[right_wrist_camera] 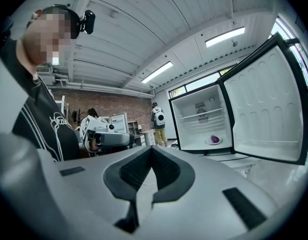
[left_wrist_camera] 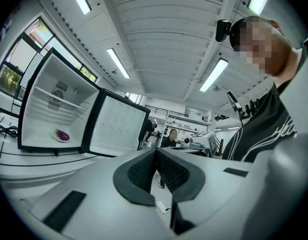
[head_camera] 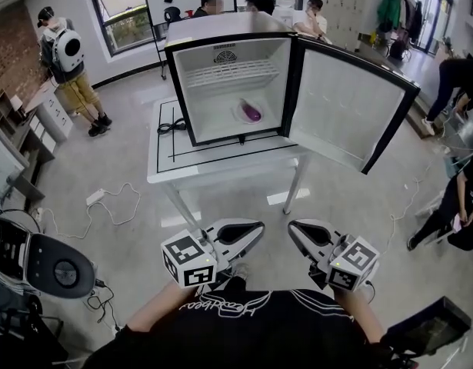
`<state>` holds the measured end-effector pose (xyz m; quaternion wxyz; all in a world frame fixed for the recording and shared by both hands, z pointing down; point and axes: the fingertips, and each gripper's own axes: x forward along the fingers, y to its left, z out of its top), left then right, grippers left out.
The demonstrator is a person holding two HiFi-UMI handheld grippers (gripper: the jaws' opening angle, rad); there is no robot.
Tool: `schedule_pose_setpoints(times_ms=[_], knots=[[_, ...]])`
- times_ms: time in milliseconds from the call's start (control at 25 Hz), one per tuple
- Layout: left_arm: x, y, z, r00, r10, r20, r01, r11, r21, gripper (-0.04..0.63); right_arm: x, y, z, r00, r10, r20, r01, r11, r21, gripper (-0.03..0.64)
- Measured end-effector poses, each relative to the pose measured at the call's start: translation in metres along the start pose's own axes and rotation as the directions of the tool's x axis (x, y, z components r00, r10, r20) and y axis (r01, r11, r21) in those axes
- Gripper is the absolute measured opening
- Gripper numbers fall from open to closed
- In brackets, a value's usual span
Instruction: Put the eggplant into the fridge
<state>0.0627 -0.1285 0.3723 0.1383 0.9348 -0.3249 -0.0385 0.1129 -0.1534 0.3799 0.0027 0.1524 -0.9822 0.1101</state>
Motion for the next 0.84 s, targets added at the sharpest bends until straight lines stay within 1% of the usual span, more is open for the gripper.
schedule_pose_setpoints(times_ms=[240,440,600,680,840], knots=[[0.002,-0.014,-0.003,1.0,0.009,0.007,-0.009,1.0,0.019,0.008,-0.011,0.013,-0.002,0.999,0.004,-0.04,-0.004,1.0,0.003,0.006],[0.001,-0.021,-0.003,1.0,0.007,-0.001,-0.007,0.999,0.04,0.008,-0.018,0.016,0.001,1.0,0.004,-0.01,-0.004,1.0,-0.02,0.006],[0.001,-0.025,-0.003,1.0,0.002,-0.002,-0.002,0.999,0.041,0.008,-0.022,0.02,0.0,1.0,-0.005,-0.027,0.005,1.0,-0.006,0.006],[0.001,-0.026,-0.004,1.0,-0.003,-0.003,0.003,0.999,0.039,0.008,-0.022,0.019,-0.001,1.0,-0.005,-0.018,0.005,1.0,-0.008,0.006],[0.001,-0.028,-0.003,1.0,-0.011,-0.006,0.012,0.999,0.053,0.008,-0.022,0.016,0.001,0.999,0.015,0.042,-0.013,0.999,-0.042,0.006]])
